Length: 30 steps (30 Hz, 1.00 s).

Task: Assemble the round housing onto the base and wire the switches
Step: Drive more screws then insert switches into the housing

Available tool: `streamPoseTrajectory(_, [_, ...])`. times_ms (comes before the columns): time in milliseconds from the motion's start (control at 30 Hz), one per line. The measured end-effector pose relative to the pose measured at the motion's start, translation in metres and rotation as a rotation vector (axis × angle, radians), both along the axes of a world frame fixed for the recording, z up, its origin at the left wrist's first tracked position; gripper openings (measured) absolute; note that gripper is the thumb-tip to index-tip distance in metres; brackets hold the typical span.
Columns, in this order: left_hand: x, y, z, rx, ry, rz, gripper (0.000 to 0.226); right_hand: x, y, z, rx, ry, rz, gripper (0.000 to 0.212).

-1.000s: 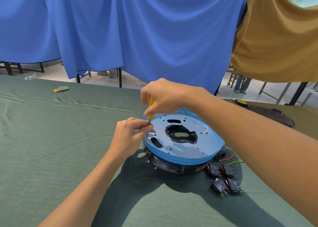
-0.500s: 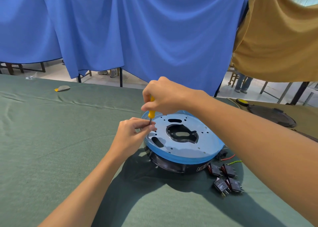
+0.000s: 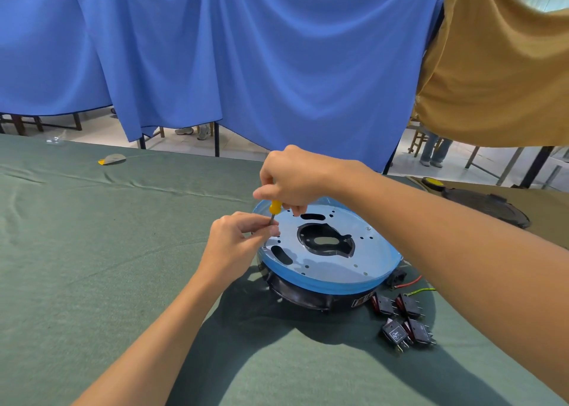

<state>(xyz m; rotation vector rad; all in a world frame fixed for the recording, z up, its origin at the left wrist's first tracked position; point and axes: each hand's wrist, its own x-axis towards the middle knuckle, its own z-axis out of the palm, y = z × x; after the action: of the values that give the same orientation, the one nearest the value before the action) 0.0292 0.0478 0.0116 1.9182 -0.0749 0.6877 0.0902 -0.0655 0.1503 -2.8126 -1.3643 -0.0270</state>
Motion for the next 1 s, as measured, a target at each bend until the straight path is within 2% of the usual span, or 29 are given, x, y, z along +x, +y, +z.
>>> streamPoseTrajectory(200, [0.001, 0.005, -0.004, 0.018, 0.024, -0.076, 0.018, -0.001, -0.001, 0.008, 0.027, 0.005, 0.049, 0.008])
streamPoseTrajectory(300, [0.003, 0.007, -0.006, -0.261, -0.016, -0.130, 0.024, 0.000, 0.001, 0.002, 0.078, -0.030, 0.013, 0.027])
streamPoseTrajectory(400, [0.008, 0.012, -0.011, -0.463, -0.053, 0.007, 0.025, 0.001, 0.003, 0.000, 0.051, -0.053, -0.033, 0.040])
streamPoseTrajectory(500, [0.013, 0.013, -0.022, -0.474, 0.061, 0.130, 0.025, 0.001, 0.001, 0.008, -0.073, -0.019, -0.088, 0.040])
streamPoseTrajectory(567, [0.015, 0.011, -0.027, -0.458, 0.125, 0.152, 0.024, 0.000, 0.000, 0.010, -0.137, -0.010, -0.076, 0.030])
streamPoseTrajectory(667, [0.016, 0.009, -0.029, -0.379, 0.151, 0.126, 0.032, -0.003, 0.001, 0.009, -0.085, -0.010, -0.028, 0.014])
streamPoseTrajectory(800, [0.014, 0.008, -0.028, -0.353, 0.153, 0.083, 0.041, -0.006, 0.004, 0.009, -0.069, -0.012, -0.067, 0.022])
streamPoseTrajectory(1000, [0.012, 0.008, -0.028, -0.356, 0.148, 0.072, 0.039, -0.009, 0.009, 0.010, -0.135, -0.005, -0.158, 0.031])
